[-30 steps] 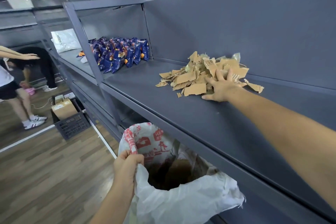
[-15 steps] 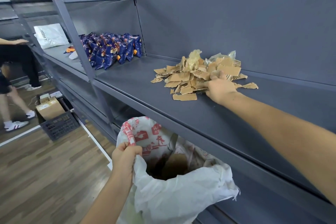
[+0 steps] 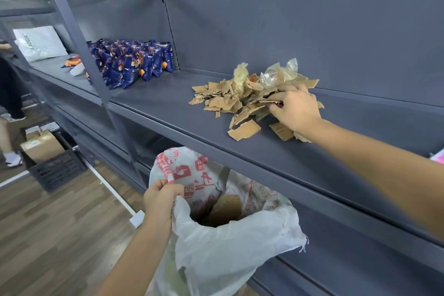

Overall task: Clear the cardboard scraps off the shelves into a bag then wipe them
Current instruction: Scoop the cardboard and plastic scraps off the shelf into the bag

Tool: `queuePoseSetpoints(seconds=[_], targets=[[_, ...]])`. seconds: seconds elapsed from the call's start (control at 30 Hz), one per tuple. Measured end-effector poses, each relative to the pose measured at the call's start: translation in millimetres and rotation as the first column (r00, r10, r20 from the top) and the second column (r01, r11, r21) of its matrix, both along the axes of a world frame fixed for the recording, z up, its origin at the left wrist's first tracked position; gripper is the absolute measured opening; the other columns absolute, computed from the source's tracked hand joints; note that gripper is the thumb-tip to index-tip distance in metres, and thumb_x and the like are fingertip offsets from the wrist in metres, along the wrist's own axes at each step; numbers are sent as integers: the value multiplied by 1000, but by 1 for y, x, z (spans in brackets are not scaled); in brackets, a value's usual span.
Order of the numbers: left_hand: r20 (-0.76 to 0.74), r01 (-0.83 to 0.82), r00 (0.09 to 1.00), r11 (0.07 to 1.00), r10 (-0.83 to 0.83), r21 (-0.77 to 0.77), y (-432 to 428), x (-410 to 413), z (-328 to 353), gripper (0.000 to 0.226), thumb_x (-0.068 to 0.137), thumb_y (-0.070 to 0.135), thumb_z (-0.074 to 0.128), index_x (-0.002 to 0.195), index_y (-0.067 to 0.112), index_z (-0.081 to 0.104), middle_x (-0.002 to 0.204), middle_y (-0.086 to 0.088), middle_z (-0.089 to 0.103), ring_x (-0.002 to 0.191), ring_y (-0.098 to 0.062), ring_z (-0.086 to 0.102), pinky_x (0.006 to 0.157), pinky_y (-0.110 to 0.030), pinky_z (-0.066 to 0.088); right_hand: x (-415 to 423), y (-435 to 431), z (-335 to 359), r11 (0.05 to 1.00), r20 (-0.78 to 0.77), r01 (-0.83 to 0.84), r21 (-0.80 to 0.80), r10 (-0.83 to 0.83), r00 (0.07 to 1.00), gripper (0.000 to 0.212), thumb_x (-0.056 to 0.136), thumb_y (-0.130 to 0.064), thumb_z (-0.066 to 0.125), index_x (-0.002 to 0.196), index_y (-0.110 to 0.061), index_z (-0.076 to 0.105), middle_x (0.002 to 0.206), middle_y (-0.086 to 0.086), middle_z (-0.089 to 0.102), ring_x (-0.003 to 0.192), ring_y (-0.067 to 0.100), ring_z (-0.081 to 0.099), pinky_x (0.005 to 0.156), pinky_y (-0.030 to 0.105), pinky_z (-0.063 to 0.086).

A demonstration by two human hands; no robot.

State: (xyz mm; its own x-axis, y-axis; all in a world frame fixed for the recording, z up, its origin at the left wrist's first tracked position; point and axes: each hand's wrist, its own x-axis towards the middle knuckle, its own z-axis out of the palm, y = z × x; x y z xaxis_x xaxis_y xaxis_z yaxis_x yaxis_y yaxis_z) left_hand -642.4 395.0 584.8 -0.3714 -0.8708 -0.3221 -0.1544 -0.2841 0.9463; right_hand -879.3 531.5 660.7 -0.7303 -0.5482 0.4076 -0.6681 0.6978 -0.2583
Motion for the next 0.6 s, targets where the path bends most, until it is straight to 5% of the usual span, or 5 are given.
queuePoseSetpoints(seconds=[0.37,0.6], targets=[[-18,43,999,999,-43,8,4,3,4,24,77,-9,53,67,12,48,74,-5,51,69,-19,50,66,-29,46,42,0,-10,988,-113,-72,140,88,990,35,92,-32,45,123,-30,62,143,-4,43,128,26,31,98,40,30],[5,26,1000,1000,-26,13,-2,1,1,24,76,-8,54,64,12,47,72,-5,49,69,-20,49,68,-29,46,67,-5,-22,943,-153,-328,61,334,930,41,76,-34,45,100,-22,75,121,4,64,109,33,51,83,40,33]])
